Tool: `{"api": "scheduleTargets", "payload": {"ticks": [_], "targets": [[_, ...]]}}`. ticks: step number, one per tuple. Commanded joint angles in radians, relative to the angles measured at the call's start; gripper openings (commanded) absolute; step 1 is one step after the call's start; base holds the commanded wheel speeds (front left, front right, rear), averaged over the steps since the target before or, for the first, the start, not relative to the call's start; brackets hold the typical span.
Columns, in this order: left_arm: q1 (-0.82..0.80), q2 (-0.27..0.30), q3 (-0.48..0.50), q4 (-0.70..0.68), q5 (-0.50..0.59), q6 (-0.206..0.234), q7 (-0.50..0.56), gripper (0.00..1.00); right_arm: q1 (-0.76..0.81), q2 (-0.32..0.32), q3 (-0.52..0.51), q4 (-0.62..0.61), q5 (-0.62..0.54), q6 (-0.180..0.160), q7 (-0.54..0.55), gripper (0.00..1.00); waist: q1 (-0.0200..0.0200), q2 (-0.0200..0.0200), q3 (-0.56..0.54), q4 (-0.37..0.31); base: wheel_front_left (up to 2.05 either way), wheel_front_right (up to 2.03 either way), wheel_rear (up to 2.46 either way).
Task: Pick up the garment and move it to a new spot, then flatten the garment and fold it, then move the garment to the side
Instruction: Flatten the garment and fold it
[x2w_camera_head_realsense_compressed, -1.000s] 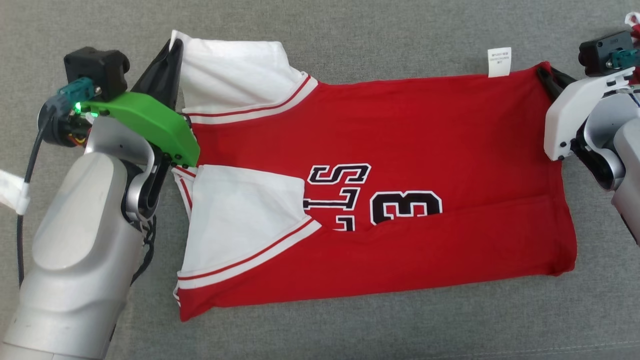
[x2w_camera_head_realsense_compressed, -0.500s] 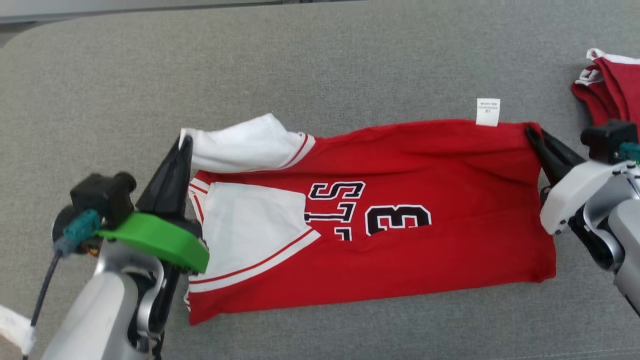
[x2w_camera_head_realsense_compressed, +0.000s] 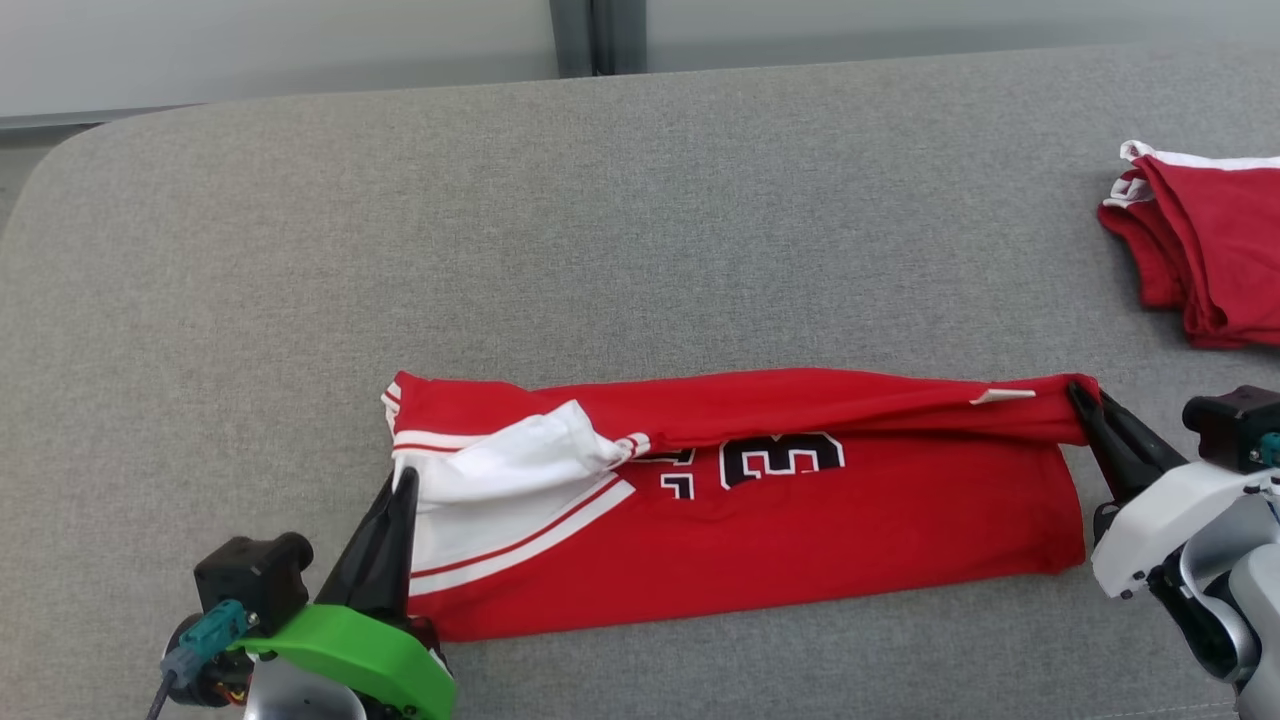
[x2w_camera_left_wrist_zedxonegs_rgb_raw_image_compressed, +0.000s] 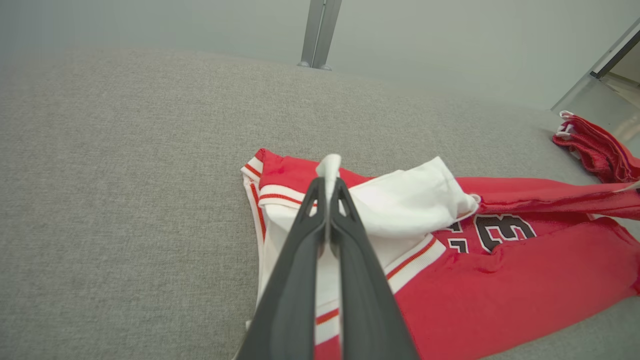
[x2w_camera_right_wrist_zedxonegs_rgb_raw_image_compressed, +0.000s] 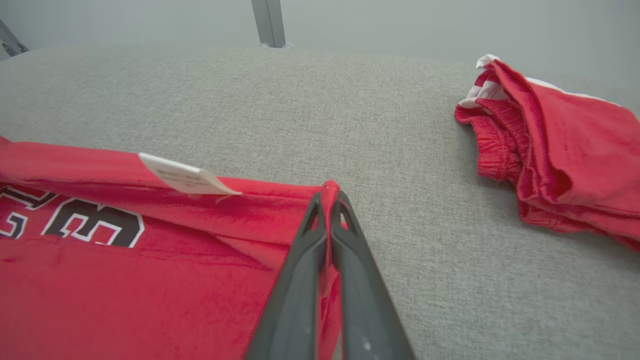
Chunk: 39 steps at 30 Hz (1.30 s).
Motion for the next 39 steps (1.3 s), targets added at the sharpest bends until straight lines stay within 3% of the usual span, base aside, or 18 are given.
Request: {"api": "scheduleTargets", "payload": {"ticks": [1,6,7,10,11,12,13,14,28,39], "targets": [[0.018,-0.005,0.0,0.011,-0.007,-0.001,-0.009,0.0,0.025,0.01,-0.018,-0.01,-0.013,-0.001,0.003,0.0,0.0,0.0,-0.003,0.002,0.0,0.0,0.0],[0.026,-0.015,-0.005,0.063,-0.02,-0.013,-0.025,0.0,0.078,0.039,-0.06,-0.045,-0.05,-0.001,0.012,0.0,0.0,0.0,-0.008,0.001,0.0,0.0,0.0],[0.028,-0.018,-0.005,0.073,-0.025,-0.017,-0.03,0.0,0.091,0.047,-0.071,-0.053,-0.058,-0.001,0.011,0.07,0.0,0.0,-0.009,0.001,0.0,0.0,0.0],[0.038,-0.022,-0.002,0.095,-0.036,-0.024,-0.043,0.0,0.127,0.061,-0.094,-0.072,-0.078,-0.001,-0.001,0.47,0.0,0.0,-0.011,-0.001,0.0,0.0,0.0],[0.045,-0.024,-0.003,0.099,-0.041,-0.026,-0.047,0.04,0.142,0.069,-0.106,-0.077,-0.083,-0.001,-0.006,0.89,0.0,0.0,-0.012,-0.002,0.0,0.0,0.0],[0.051,-0.027,-0.002,0.102,-0.045,-0.025,-0.054,0.42,0.155,0.076,-0.114,-0.083,-0.088,-0.001,-0.01,1.0,0.0,0.0,-0.013,-0.003,0.0,0.0,0.0],[0.058,-0.03,0.0,0.104,-0.047,-0.025,-0.059,0.75,0.171,0.084,-0.124,-0.091,-0.094,-0.001,-0.013,1.0,0.0,0.0,-0.015,-0.005,0.0,0.0,0.0],[0.065,-0.031,0.002,0.105,-0.047,-0.025,-0.065,1.0,0.185,0.091,-0.135,-0.096,-0.098,-0.001,-0.016,1.0,0.0,0.0,-0.017,-0.006,0.0,0.0,0.0],[0.097,-0.027,0.025,0.036,-0.034,0.003,-0.133,1.0,0.33,0.165,-0.34,-0.205,-0.135,-0.001,0.001,1.0,0.0,0.0,-0.058,-0.02,0.0,0.0,0.0],[0.048,-0.06,0.007,0.071,-0.025,0.006,-0.153,1.0,0.205,0.225,-0.365,-0.168,-0.159,-0.001,0.126,1.0,0.0,0.0,-0.07,0.004,0.0,0.0,0.0]]}}
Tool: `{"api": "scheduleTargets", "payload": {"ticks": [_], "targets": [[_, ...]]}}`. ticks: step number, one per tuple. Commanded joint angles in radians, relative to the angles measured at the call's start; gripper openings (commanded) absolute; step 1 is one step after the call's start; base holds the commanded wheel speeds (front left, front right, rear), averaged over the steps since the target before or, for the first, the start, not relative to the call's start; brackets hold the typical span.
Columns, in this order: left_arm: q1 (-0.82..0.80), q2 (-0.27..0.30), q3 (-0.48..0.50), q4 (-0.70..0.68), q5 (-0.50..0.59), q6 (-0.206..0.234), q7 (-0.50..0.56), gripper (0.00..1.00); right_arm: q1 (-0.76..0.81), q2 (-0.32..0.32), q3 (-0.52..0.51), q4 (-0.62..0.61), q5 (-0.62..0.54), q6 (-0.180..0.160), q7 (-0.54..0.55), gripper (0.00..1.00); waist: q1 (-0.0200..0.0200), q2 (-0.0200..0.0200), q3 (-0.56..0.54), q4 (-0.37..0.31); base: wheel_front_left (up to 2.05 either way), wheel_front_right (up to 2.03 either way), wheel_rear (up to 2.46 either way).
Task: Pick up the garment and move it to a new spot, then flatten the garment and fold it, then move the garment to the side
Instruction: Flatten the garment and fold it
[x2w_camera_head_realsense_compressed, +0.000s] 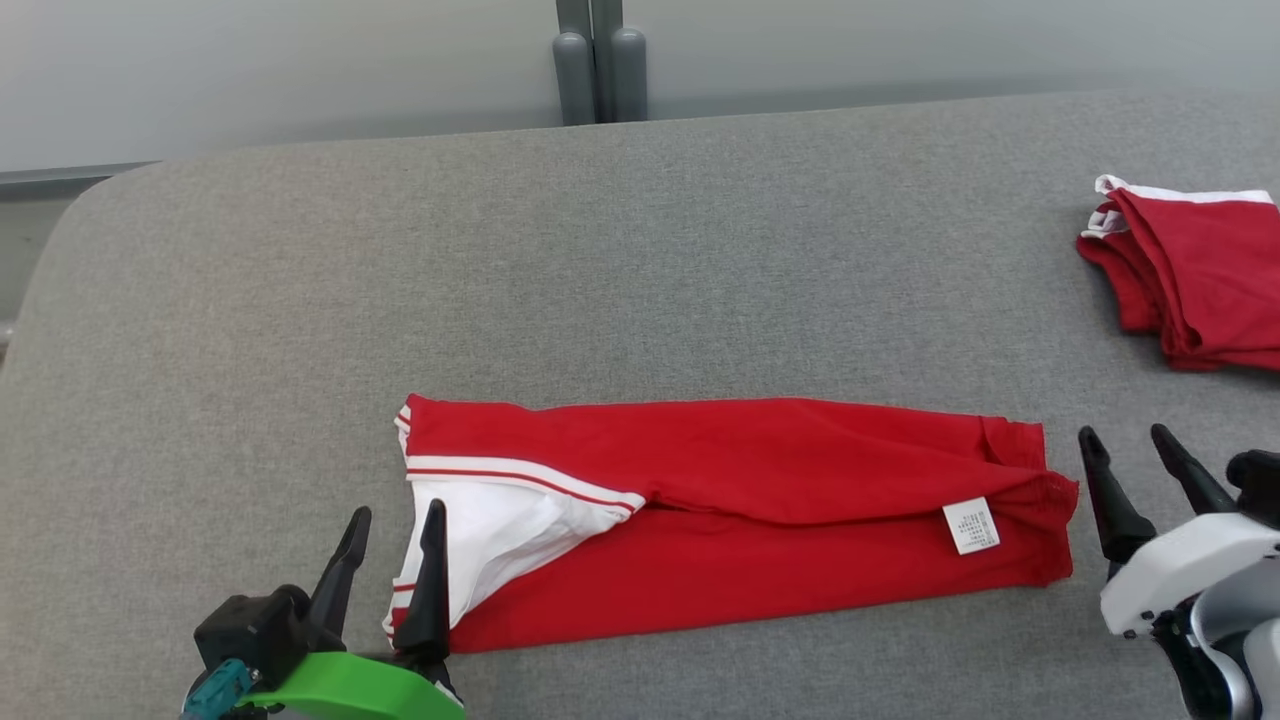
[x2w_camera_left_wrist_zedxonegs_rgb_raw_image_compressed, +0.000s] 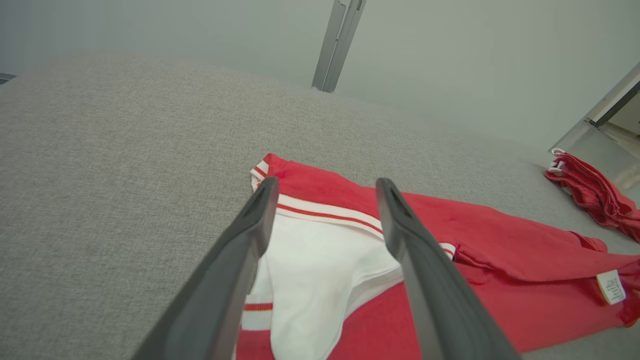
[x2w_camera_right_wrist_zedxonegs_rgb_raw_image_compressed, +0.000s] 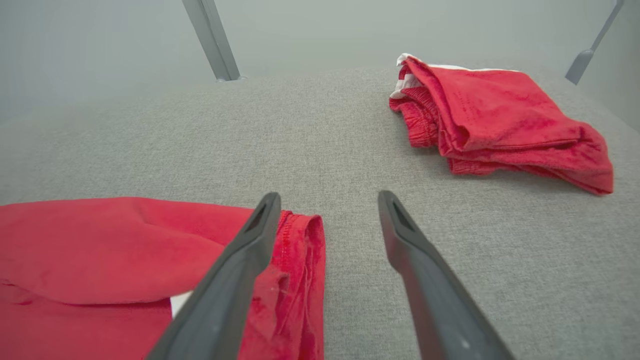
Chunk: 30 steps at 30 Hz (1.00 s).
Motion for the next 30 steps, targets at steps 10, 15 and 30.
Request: {"api": "scheduleTargets", "payload": {"ticks": [10,15,30], "targets": [[-0.035,-0.011,-0.001,0.034,0.005,-0.002,-0.023,1.0,-0.094,0.003,0.075,0.136,-0.015,-0.001,0.13,1.0,0.0,0.0,-0.006,0.044,0.0,0.0,0.0],[-0.042,-0.004,0.005,0.033,0.009,0.004,-0.031,1.0,-0.074,-0.005,0.082,0.192,-0.016,-0.001,0.142,1.0,0.0,0.0,-0.001,0.051,0.0,0.0,0.0],[-0.064,0.008,0.0,0.043,0.022,0.01,-0.036,1.0,-0.133,0.031,0.158,0.35,-0.008,-0.001,0.184,0.28,0.0,0.0,0.007,0.046,0.0,0.0,0.0]]}}
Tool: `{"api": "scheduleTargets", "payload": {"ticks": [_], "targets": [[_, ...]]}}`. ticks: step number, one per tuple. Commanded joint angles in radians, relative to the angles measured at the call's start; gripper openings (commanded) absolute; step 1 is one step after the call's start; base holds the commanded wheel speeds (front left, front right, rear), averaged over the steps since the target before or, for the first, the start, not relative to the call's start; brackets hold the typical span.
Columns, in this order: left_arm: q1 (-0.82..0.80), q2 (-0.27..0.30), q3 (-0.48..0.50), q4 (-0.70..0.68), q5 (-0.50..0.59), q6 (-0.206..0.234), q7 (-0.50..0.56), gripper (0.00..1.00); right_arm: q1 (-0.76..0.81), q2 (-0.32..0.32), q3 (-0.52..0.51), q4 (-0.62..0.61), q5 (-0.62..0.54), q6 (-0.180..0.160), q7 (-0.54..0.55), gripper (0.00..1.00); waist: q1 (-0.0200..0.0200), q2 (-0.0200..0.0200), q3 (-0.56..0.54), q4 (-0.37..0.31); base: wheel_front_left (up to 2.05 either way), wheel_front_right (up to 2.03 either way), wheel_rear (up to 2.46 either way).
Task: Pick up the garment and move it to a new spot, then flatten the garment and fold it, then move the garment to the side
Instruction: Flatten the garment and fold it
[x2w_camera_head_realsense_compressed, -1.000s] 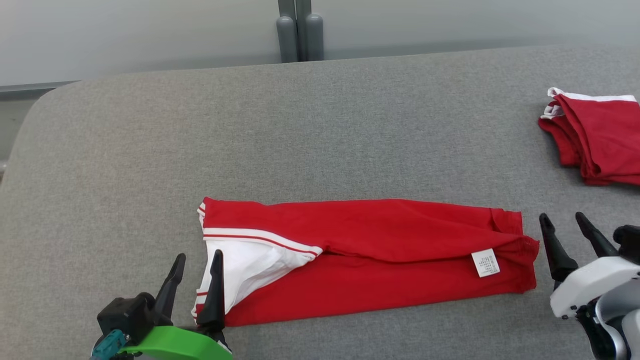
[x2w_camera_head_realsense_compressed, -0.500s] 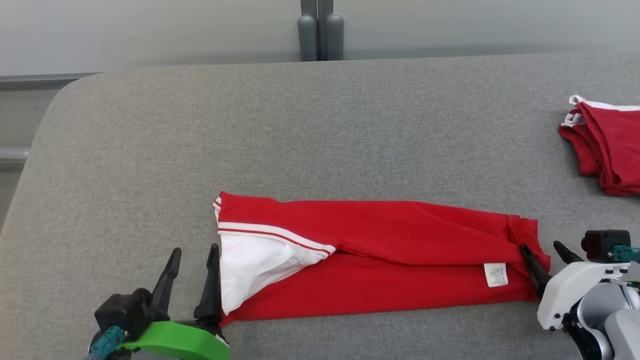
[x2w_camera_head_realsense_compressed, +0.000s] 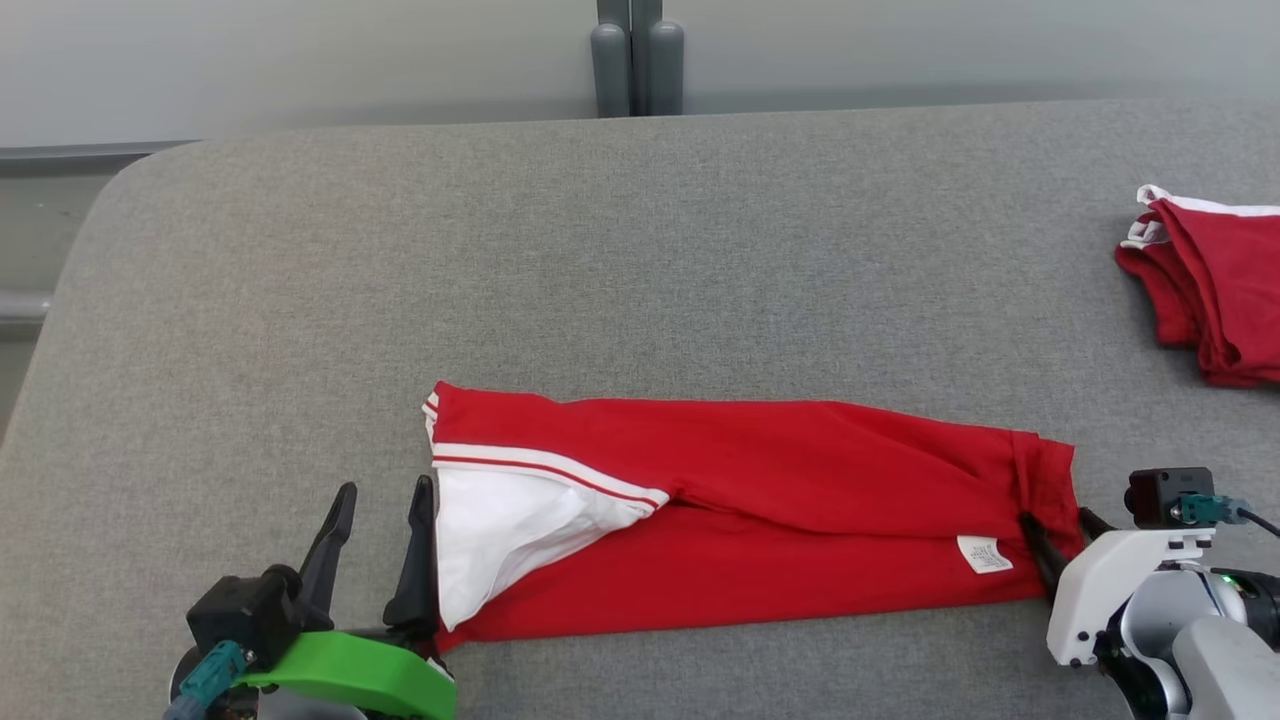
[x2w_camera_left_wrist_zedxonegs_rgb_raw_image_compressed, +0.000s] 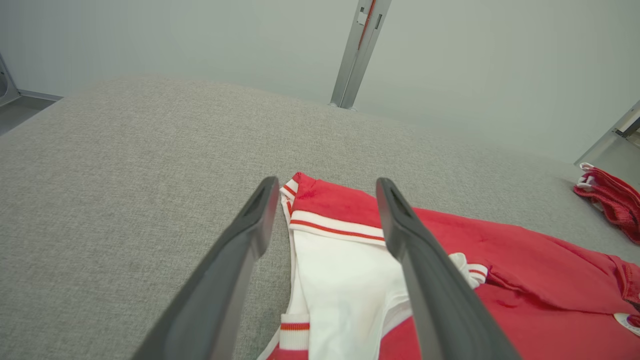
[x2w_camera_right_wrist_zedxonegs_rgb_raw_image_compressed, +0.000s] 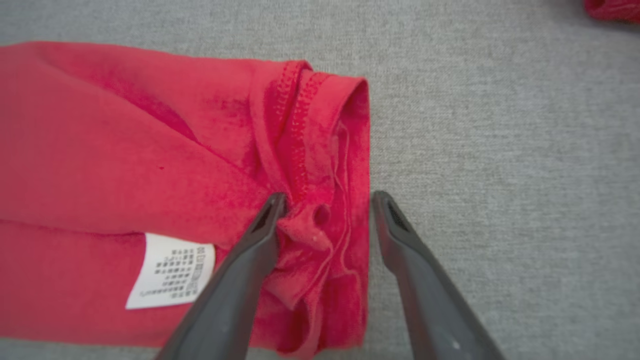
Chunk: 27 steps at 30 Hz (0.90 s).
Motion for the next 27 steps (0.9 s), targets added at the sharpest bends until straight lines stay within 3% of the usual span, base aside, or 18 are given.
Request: {"api": "scheduleTargets", "payload": {"ticks": [1,11,18,27], "targets": [[-0.015,0.007,-0.001,0.003,0.006,0.006,-0.005,1.0,-0.005,0.015,0.017,0.026,0.005,0.0,0.013,0.0,0.0,0.0,-0.002,-0.001,0.0,0.0,0.0],[-0.009,0.02,0.001,0.012,0.011,0.015,-0.009,1.0,-0.077,-0.012,0.015,0.058,0.045,-0.001,-0.022,0.0,0.0,0.0,-0.032,-0.029,0.0,0.0,0.0],[-0.004,0.023,-0.006,0.018,0.014,0.017,-0.006,1.0,-0.113,-0.071,-0.019,0.039,0.064,-0.001,-0.005,0.0,0.0,0.0,-0.052,-0.065,0.0,0.0,0.0],[-0.005,0.017,-0.02,0.026,0.013,0.011,-0.005,1.0,-0.089,-0.111,0.017,-0.084,0.166,-0.001,0.087,0.0,0.0,0.0,-0.065,-0.098,0.0,0.0,0.0]]}}
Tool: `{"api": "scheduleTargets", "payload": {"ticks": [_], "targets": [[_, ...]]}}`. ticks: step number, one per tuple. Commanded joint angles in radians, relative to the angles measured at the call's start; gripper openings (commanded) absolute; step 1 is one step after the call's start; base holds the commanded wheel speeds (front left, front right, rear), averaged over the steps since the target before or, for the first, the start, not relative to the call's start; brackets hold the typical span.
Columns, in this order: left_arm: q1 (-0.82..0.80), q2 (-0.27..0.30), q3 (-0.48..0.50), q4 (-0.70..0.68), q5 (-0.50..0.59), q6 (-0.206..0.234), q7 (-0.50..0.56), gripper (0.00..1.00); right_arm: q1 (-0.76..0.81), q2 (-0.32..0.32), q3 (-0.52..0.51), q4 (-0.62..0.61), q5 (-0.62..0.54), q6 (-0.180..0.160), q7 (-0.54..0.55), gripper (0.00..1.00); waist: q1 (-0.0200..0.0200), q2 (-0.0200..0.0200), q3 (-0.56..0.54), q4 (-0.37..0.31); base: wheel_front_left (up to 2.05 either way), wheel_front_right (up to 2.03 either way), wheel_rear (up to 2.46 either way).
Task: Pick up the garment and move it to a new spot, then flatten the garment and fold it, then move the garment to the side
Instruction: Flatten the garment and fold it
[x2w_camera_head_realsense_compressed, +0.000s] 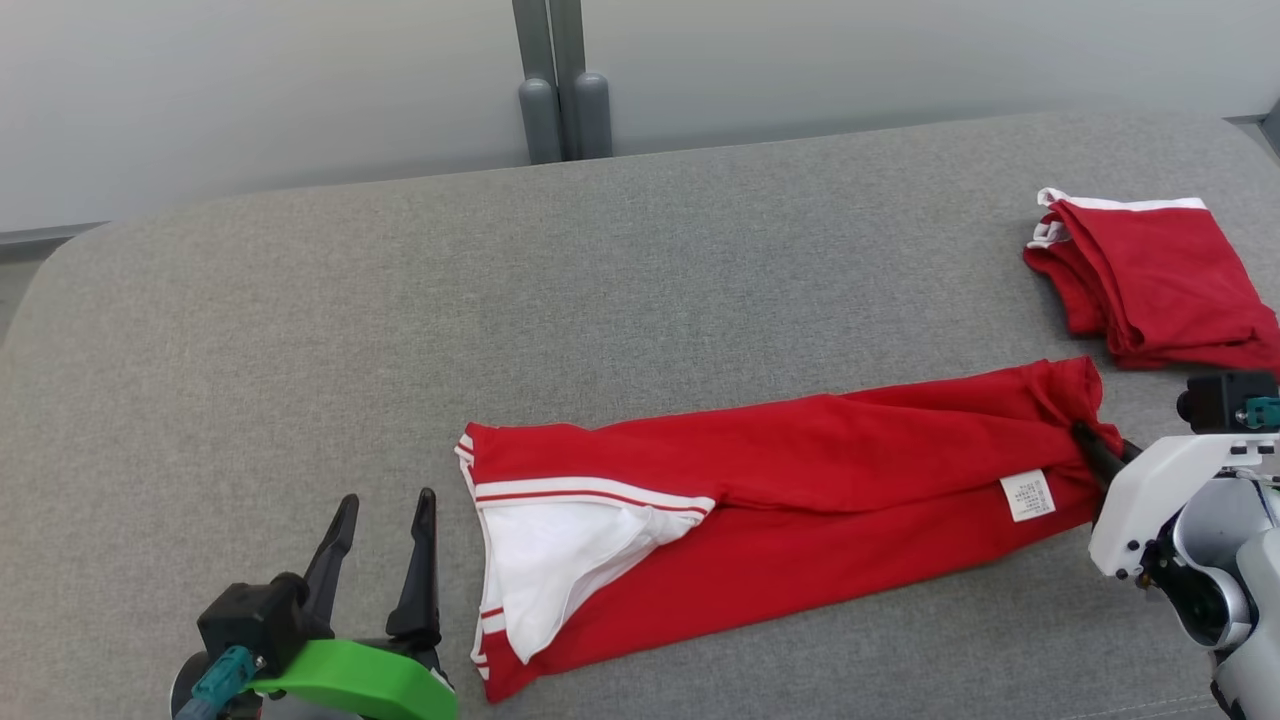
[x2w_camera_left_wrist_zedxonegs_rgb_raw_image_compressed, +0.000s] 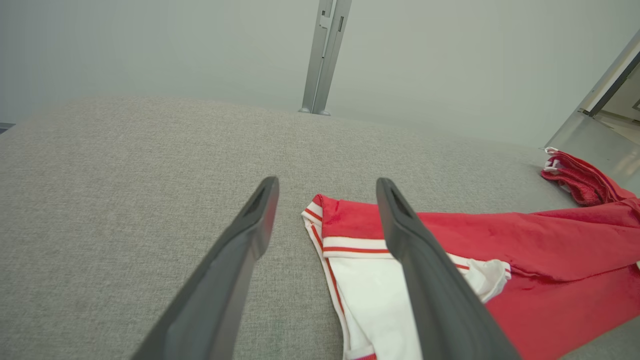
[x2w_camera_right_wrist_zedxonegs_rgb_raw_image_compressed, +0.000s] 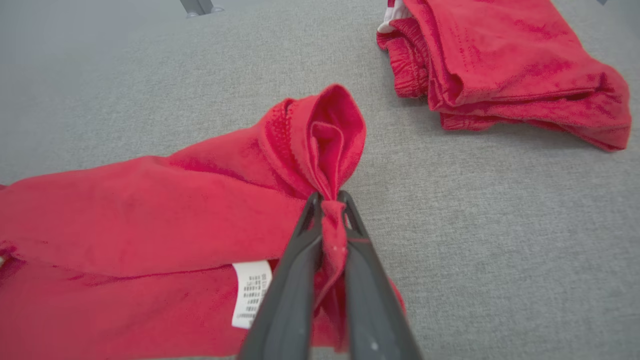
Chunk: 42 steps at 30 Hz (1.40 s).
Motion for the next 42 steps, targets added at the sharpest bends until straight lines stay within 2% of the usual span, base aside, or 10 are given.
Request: {"api": "scheduleTargets", "payload": {"ticks": [1,7,13,21,30,35,42], "targets": [[-0.004,0.003,0.0,0.003,0.002,-0.001,0.0,1.0,0.017,-0.008,0.014,-0.032,0.019,-0.001,0.018,0.0,0.0,-0.0001,-0.006,-0.007,0.0,0.0,0.0],[-0.003,0.0,-0.008,0.01,-0.001,-0.003,0.0,1.0,0.062,-0.024,0.088,-0.214,0.084,-0.001,0.104,0.0,0.0,-0.0001,-0.02,-0.014,0.0,0.0,0.0],[-0.012,-0.002,-0.015,0.014,-0.004,-0.006,0.0,1.0,0.089,-0.003,0.163,-0.37,0.129,-0.001,0.154,0.0,0.0,-0.0001,-0.024,-0.001,0.0,0.0,0.0],[-0.025,-0.003,-0.018,0.019,-0.008,-0.011,-0.004,1.0,0.048,0.064,0.274,-0.449,0.137,-0.001,0.166,0.0,0.0,-0.0001,-0.024,0.033,0.0,0.0,0.0],[-0.043,-0.014,-0.032,0.029,-0.008,-0.02,-0.005,1.0,-0.041,0.19,0.401,-0.37,0.151,-0.001,0.14,0.0,0.0,-0.0001,-0.018,0.077,0.0,0.0,0.0],[-0.059,-0.025,-0.046,0.042,-0.005,-0.029,-0.007,1.0,-0.098,0.285,0.451,-0.261,0.165,-0.001,0.09,0.0,0.0,-0.0001,-0.015,0.112,0.0,0.0,0.0],[-0.085,-0.032,-0.066,0.061,0.006,-0.04,-0.005,1.0,-0.163,0.354,0.497,-0.09,0.201,-0.001,0.022,0.0,0.0,-0.0001,-0.011,0.171,0.0,0.0,0.0]]}}
